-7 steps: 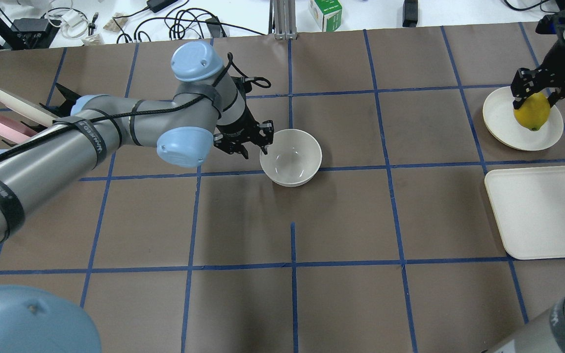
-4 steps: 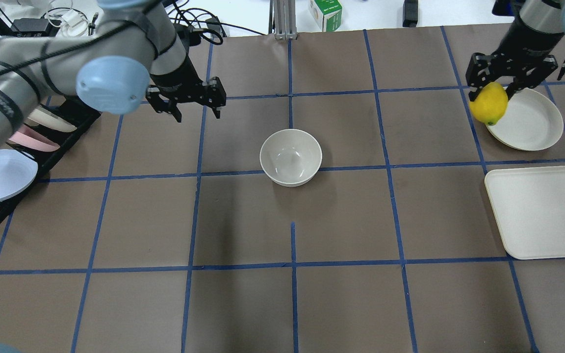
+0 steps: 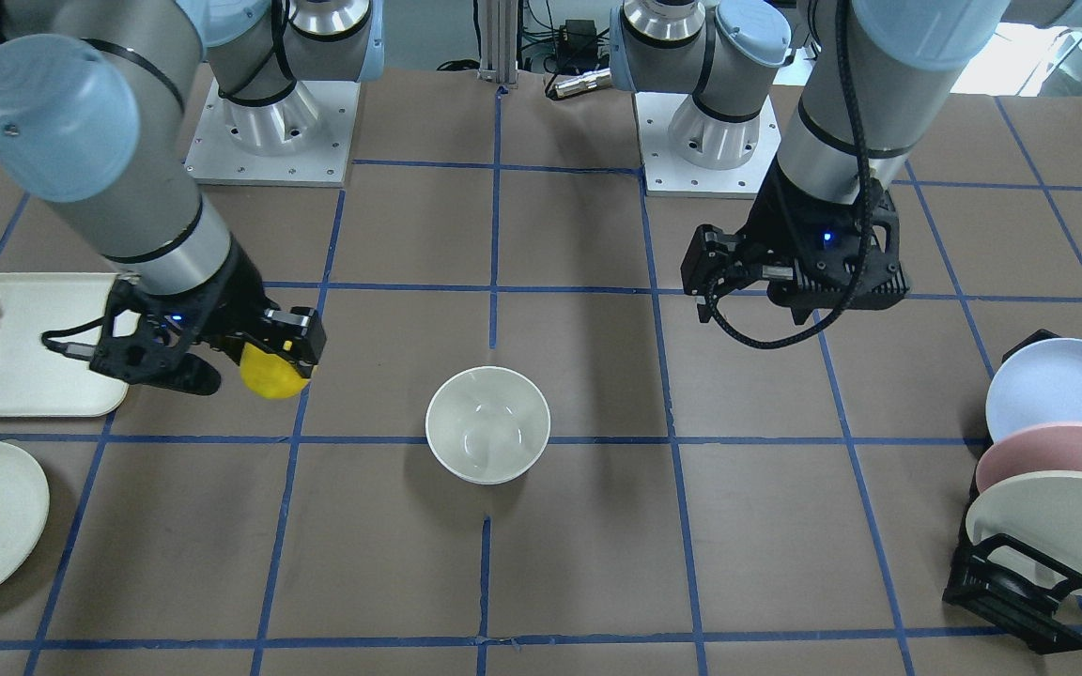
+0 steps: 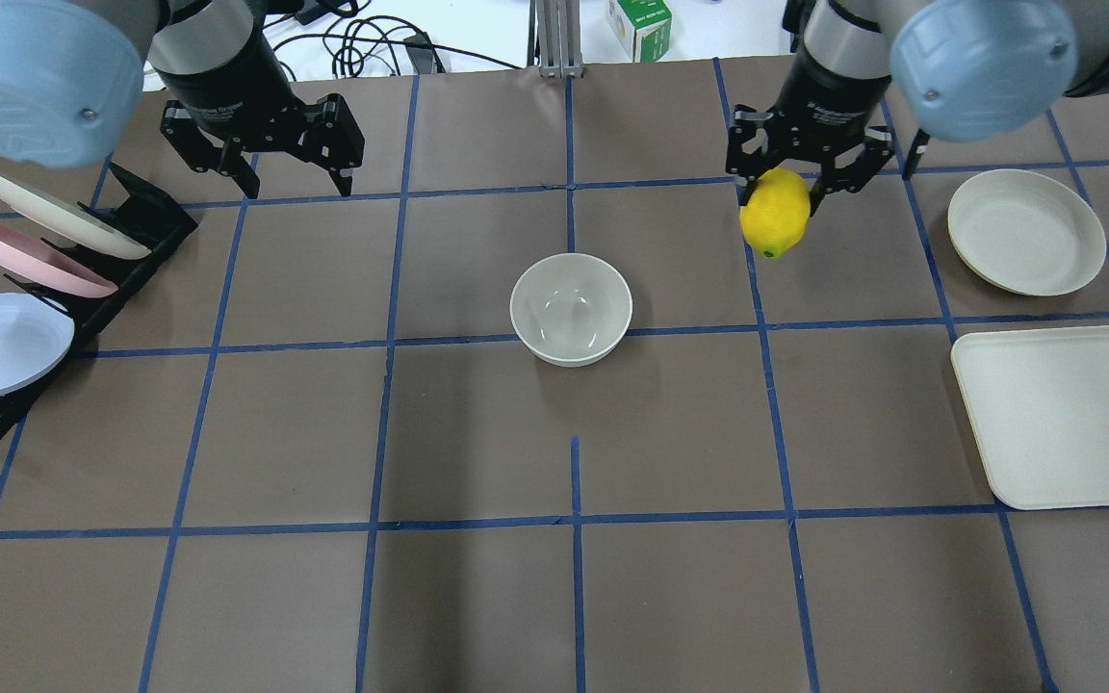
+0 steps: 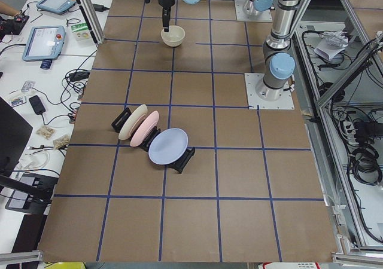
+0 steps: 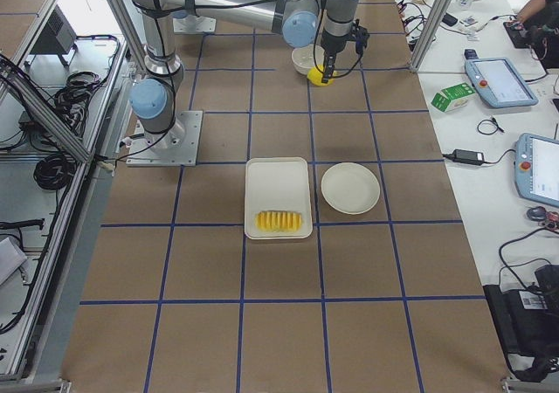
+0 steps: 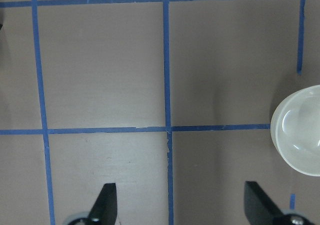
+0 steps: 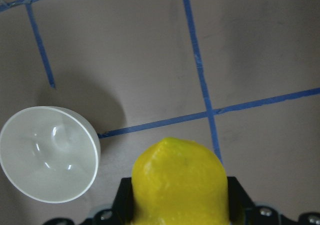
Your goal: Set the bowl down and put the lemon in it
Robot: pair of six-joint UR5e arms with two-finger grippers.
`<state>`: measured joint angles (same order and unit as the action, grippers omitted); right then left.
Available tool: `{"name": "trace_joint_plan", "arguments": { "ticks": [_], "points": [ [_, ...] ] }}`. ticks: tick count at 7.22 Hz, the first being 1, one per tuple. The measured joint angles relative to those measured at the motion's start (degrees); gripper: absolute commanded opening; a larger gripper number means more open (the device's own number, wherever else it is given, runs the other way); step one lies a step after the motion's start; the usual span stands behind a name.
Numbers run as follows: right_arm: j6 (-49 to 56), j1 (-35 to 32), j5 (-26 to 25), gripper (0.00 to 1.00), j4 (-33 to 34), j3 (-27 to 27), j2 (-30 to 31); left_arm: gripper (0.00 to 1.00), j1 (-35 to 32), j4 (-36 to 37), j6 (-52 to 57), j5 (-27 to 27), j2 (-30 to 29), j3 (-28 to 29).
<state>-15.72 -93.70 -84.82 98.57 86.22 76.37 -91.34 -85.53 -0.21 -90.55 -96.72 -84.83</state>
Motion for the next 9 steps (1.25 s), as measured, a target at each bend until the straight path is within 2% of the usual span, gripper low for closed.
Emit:
{"name": "trace_joint_plan", "arguments": {
  "ticks": [4, 6, 8, 9],
  "points": [
    [-10.66, -11.29, 1.53, 0.0, 8.17, 0.08, -7.25, 0.92, 0.94, -0.63, 1.77, 0.65, 3.23, -2.81],
    [-12.28, -13.96, 2.02, 0.0, 9.93, 0.5, -9.99, 0.95, 0.79, -0.48, 2.04, 0.77, 3.09, -2.97],
    [-12.36, -15.15, 2.41, 0.12, 11.39, 0.72, -12.07, 1.0, 0.73, -0.39, 2.11, 0.51, 3.22, -3.0],
    [-12.31, -15.36, 2.47, 0.21, 12.35, 0.7, -12.97, 1.0, 0.88, -0.36, 2.19, 0.13, 3.36, -3.08]
  ]
}}
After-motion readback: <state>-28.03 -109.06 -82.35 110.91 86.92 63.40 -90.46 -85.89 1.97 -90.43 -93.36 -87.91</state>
